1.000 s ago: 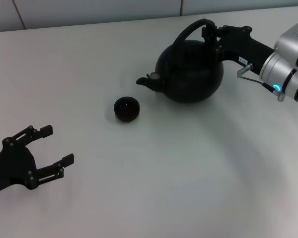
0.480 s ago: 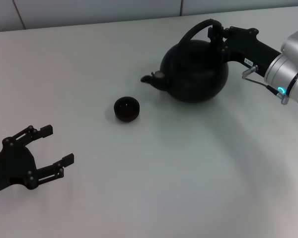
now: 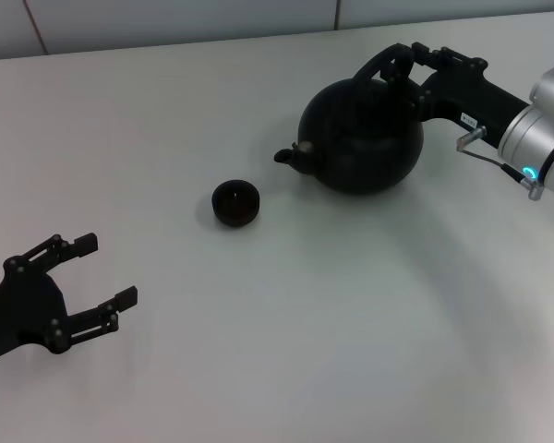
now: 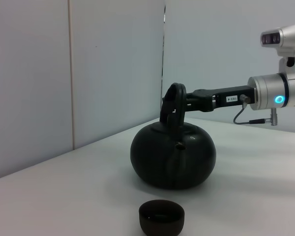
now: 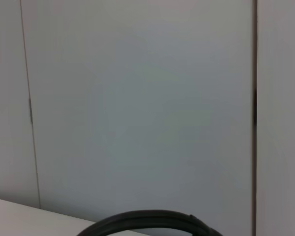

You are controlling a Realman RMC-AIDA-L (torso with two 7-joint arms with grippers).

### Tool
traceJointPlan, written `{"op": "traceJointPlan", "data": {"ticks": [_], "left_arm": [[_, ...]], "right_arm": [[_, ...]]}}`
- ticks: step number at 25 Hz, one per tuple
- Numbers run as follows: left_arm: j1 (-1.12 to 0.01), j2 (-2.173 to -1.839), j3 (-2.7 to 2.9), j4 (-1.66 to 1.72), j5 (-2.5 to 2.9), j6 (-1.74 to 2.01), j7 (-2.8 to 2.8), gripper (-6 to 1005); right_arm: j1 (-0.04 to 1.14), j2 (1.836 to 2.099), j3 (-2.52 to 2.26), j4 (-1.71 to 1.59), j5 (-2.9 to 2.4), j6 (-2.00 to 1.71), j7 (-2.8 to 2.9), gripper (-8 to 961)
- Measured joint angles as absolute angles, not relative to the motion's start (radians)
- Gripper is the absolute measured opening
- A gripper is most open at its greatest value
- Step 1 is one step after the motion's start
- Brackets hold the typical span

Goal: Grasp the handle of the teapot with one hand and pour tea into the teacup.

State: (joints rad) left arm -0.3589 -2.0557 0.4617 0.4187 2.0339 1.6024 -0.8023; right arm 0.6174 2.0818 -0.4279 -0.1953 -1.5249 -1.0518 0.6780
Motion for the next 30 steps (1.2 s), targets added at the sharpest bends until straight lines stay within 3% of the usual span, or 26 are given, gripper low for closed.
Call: {"op": "traceJointPlan", "data": {"ticks": [5,8,19,30], "left_arm": [[-0.359,-2.057,0.462,0.419,2.034,1.603,-0.802,869],[-0.359,-2.057,0.462,0.419,2.034,1.603,-0.802,870],[-0.362,-2.057,0.462,0.419,2.034,1.603,-0.802,870],[-0.368,-2.057,0.462,0.419,2.034,1.599,-0.802,870]], "right_arm": [[0.610,2.080,-0.428,-0.201,-1.525,-1.068,0.679,486],[0.608,2.080,-0.423,-0.201,-1.525,-1.076,0.679,718],[0.521,2.082,-0.418,-0.205,-1.526,-1.212,0.671,809],[0.361,2.083,-0.384,-0.204,-1.526,-1.381,0.669,810]]}}
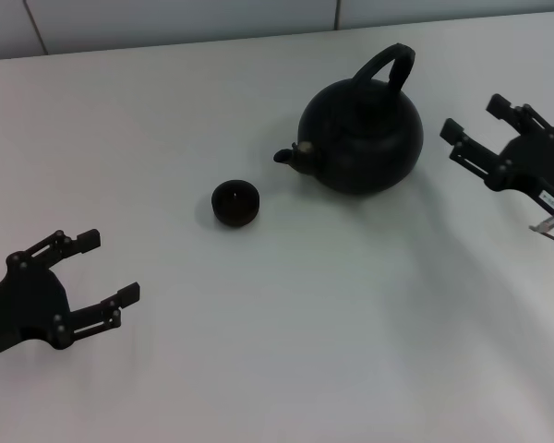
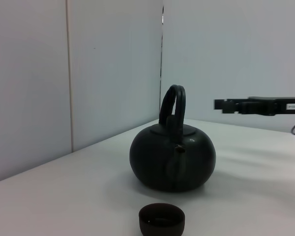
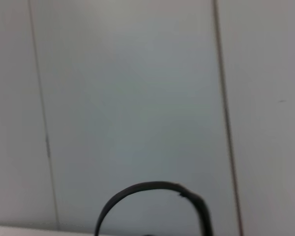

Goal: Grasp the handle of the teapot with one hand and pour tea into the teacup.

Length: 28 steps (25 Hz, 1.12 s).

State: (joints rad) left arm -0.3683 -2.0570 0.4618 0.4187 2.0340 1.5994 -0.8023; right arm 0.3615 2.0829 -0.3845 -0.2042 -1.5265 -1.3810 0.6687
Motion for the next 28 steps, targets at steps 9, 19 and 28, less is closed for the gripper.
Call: {"op": "traceJointPlan", "data": {"ticks": [9,19,28], "left_arm": [[-0.381,-2.056,0.469,0.417,2.037,1.601,-0.803,869],[-0.412,-2.035,0.473,0.424,2.075,1.607,-0.852,869],[-0.442,-2.023,0.474,0.426,2.139,1.600,-0.889,870]], "right_arm": [[0.320,2.056,-0.428,-0.345,-1.660,-1.527,0.800,810],[0.434,1.942,-0.457,-0.558,-2.155,-1.687,1.127,809],[0.473,1.949,-0.492,-0.593,-2.209,-1.679,1.140,810]]}}
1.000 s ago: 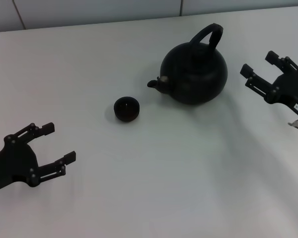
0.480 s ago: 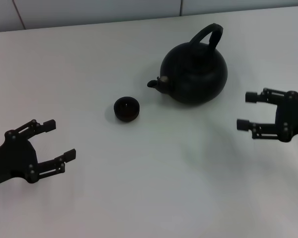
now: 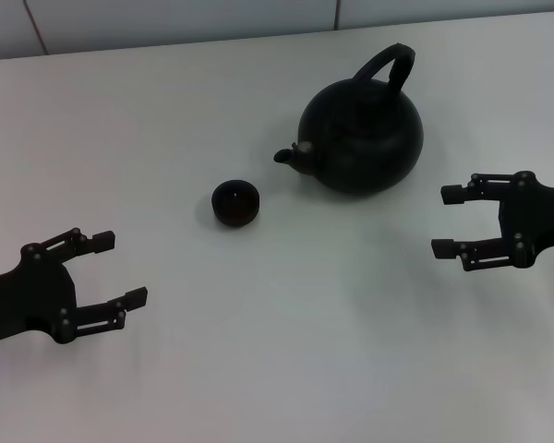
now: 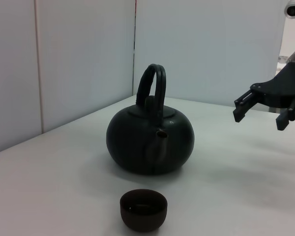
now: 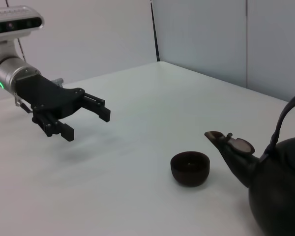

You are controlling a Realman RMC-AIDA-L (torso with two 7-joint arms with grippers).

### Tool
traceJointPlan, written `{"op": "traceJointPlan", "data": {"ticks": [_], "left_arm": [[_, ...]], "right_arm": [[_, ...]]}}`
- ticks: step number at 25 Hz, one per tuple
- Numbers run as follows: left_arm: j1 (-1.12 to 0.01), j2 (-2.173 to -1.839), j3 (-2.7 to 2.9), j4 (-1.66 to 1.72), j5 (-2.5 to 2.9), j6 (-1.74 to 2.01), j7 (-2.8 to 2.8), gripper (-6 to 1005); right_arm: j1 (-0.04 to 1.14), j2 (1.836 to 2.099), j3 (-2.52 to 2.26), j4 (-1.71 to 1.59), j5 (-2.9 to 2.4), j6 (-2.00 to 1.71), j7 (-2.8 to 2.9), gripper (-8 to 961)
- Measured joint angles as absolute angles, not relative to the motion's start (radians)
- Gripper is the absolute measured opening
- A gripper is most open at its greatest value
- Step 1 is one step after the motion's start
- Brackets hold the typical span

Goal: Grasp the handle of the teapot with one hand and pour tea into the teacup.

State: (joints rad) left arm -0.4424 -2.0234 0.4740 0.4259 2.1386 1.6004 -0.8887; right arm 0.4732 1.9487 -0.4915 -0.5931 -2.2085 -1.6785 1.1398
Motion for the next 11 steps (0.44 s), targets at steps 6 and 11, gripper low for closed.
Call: {"op": "traceJointPlan", "data": {"ticks": [6,11], "left_arm": [[-0.454,-2.020,0.474,0.428,2.144,1.599,-0.895,869],[-0.457,-2.020,0.474,0.428,2.145,1.599,-0.895,869]], "right_arm": [[0.469,1.953,-0.484,-0.599,-2.206,-1.673,1.138,810],[0.467,1.959,-0.484,-0.608,-2.203,-1.662,1.138,810]]}}
